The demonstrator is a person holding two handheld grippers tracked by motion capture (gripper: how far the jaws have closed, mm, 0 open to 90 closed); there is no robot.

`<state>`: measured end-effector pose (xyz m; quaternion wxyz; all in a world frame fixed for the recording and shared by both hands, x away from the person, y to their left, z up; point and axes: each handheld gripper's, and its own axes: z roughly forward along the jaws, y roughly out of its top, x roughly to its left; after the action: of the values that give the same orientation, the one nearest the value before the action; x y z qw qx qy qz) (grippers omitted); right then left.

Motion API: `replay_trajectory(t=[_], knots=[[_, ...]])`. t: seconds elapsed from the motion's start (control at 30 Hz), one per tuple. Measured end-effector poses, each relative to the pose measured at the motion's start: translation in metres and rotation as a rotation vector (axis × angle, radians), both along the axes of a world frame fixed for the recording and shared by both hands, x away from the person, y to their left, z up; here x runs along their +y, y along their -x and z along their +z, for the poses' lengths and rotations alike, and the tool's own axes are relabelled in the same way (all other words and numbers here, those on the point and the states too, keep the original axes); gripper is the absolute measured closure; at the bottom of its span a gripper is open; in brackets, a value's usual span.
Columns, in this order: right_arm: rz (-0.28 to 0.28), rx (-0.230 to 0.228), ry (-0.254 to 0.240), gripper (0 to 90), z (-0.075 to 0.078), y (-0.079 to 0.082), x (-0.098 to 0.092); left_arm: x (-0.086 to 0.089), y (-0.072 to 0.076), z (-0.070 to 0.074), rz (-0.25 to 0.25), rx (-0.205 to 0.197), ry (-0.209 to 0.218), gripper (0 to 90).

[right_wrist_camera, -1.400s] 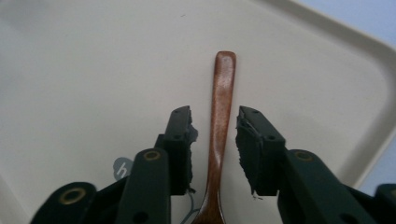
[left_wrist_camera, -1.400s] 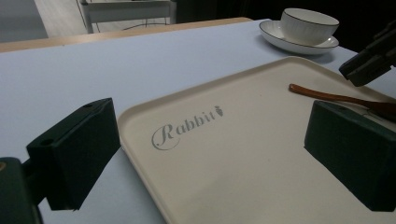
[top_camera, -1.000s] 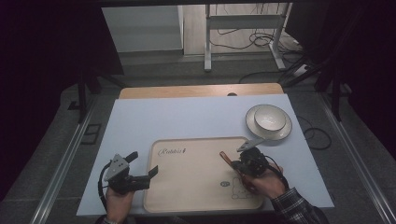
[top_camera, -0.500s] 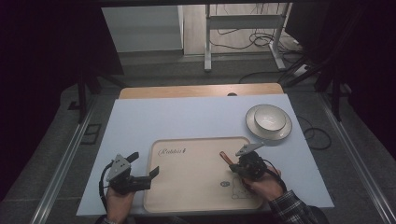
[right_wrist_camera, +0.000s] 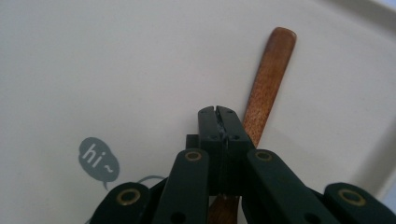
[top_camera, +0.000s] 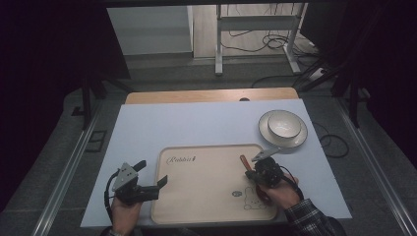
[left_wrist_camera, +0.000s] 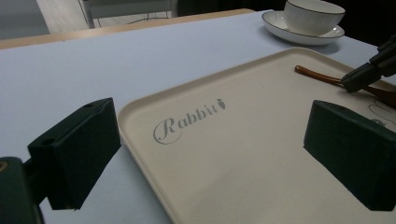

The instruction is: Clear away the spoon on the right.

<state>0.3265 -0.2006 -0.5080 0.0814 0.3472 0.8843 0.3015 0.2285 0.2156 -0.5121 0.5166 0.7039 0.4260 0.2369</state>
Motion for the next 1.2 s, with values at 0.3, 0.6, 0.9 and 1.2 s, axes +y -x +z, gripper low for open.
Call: replay_trajectory(t=[0.3,0.6,0.9,1.2], knots=[[-0.032,-0.004,-0.012,89.8,0.001,-0.006,-0.009,0.001,0.000,0.000,0.000,0.002,0.002,3.3],[-0.063,-0.007,-0.020,89.8,0.002,-0.010,-0.018,0.000,0.000,0.000,-0.004,0.003,0.001,3.4],[-0.063,-0.022,-0.040,89.4,0.004,-0.010,-0.020,0.000,0.000,0.000,-0.010,0.007,0.005,3.8],[-0.057,-0.043,-0.069,82.7,0.008,-0.008,-0.022,-0.001,0.000,0.000,-0.017,0.016,0.004,4.7]])
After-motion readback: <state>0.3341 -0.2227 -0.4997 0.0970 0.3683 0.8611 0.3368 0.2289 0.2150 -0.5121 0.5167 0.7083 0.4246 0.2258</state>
